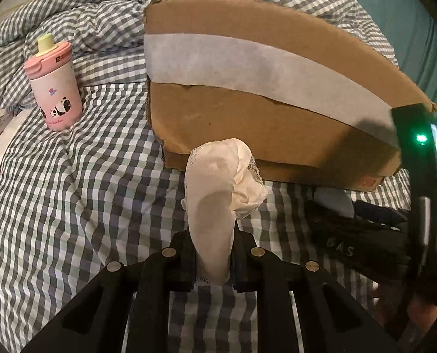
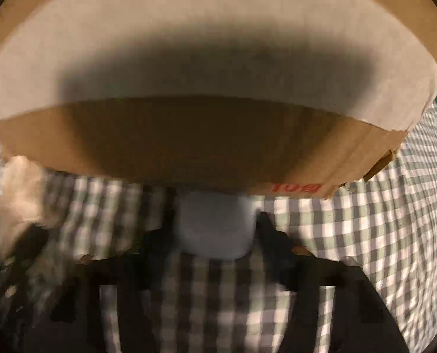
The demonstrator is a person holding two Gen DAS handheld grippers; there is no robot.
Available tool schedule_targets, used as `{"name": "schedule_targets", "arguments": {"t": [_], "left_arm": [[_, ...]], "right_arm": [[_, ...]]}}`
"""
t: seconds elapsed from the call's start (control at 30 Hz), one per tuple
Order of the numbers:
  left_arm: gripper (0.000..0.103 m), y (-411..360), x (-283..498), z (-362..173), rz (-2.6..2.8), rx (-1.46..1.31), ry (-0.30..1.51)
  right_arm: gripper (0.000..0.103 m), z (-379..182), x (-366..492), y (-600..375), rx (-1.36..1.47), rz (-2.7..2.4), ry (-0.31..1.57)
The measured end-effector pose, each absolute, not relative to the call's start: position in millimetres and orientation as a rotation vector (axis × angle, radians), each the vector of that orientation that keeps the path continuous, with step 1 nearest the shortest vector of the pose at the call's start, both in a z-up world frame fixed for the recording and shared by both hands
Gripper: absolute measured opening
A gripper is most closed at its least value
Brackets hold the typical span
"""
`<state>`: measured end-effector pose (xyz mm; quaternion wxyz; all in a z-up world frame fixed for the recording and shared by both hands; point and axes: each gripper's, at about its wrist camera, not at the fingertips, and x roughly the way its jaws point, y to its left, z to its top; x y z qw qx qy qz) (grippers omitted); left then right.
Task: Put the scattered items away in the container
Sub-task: 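Grasp the white scrunchie with the left tool while the right tool grasps the earbud case, then carry the scrunchie and earbud case over the box and open both tools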
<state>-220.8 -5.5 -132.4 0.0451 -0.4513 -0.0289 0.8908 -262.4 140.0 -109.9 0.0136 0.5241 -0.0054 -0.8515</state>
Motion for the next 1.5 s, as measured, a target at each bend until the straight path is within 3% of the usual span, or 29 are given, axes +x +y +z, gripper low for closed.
{"name": "schedule_targets", "arguments": {"t": [0.3, 0.87, 1.2, 1.5], "left_arm": [[0.017, 0.1, -213.5, -126.4, 2.746, -1.39, -0.072], [0.017, 29.6, -132.1, -29.6, 2.774, -1.257, -0.009], [0.017, 34.1, -152.2, 34.9, 2.8, -1.16, 0.022], [0.017, 42.1, -230.1, 87.8, 2.843, -1.041, 0.045]], "right_arm": [[0.051, -70.2, -200.7, 155.6, 1.531, -2.61, -0.084], [0.051, 42.8, -110.0, 191.8, 1.322, -2.726, -0.127], [0.051, 111.9, -133.2, 184.3, 1.158, -2.79, -0.065], [0.051, 142.8, -211.0, 188.8, 1.069, -2.851, -0.053]]}}
